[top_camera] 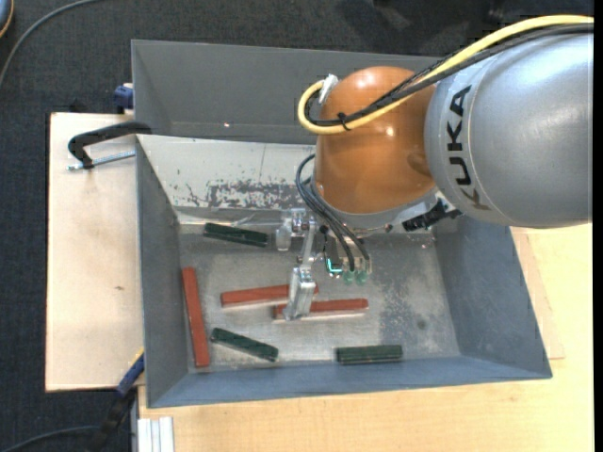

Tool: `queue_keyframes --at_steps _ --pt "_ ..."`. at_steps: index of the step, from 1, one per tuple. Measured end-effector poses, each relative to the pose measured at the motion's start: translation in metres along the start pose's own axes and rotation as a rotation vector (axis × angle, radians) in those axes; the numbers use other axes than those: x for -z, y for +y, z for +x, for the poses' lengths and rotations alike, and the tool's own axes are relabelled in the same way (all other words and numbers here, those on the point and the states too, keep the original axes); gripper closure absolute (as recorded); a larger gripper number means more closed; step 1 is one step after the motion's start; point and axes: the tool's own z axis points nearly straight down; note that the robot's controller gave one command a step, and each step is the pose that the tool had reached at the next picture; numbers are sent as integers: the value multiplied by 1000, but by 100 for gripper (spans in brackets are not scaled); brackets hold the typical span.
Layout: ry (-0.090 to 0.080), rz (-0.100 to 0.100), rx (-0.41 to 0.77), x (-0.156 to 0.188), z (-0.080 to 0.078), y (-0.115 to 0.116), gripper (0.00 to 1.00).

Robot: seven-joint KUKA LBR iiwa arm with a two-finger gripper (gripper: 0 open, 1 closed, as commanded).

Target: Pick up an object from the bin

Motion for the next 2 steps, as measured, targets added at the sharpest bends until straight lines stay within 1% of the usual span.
queue_keyframes --at_steps 1,2 --pt "2 1 -43 -135 14 -28 0" --pt "-7 -2 -43 -131 12 -27 100"
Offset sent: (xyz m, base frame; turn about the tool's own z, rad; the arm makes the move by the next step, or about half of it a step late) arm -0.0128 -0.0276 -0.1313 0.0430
